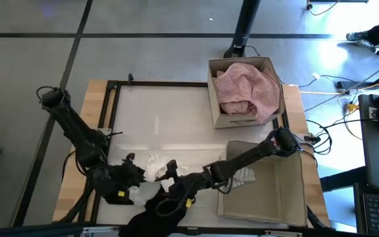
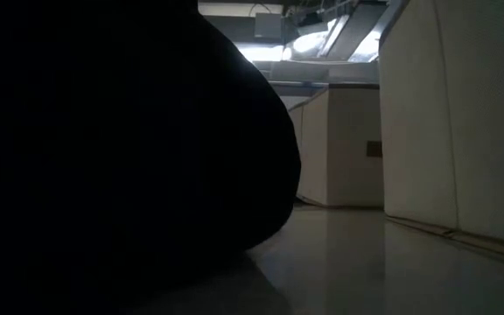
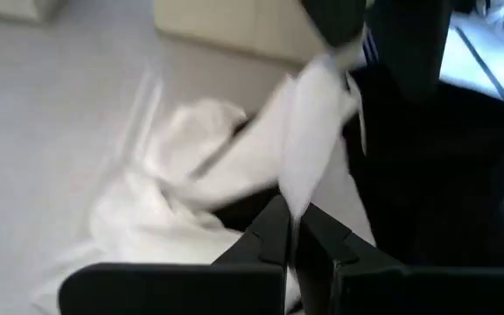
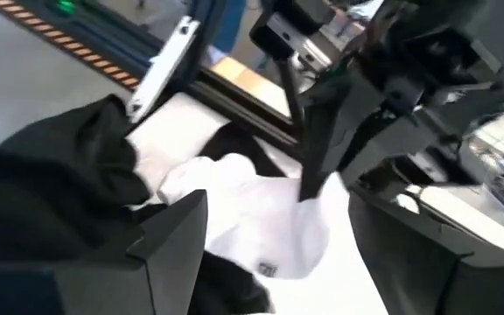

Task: Sort clothes
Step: Put the white sock into the bottom laundry organizer

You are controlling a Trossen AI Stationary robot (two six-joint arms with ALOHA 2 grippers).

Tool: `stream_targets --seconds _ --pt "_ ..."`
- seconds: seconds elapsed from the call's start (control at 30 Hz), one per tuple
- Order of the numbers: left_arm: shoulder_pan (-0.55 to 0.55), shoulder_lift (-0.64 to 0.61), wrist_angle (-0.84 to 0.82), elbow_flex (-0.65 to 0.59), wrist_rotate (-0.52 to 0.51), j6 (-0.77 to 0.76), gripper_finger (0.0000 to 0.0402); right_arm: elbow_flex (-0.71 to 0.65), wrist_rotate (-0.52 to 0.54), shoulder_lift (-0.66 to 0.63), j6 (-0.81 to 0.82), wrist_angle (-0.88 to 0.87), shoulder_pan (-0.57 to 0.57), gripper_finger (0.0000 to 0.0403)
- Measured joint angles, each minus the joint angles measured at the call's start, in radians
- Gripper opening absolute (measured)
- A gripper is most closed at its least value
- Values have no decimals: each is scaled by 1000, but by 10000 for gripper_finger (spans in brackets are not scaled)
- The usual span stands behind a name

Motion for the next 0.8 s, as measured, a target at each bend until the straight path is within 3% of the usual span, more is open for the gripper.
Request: stream_targets --seconds 0.27,0.6,0.7,0.8 --pt "0 -75 44 1 -69 154 2 0 102 0 56 56 -29 277" --pt "-2 -73 69 1 -83 200 4 0 79 4 81 53 -60 276" --pt "0 -73 80 1 -124 224 4 0 42 4 81 53 -63 257" --pt "2 -73 79 1 -141 229 4 0 40 5 75 52 -63 212"
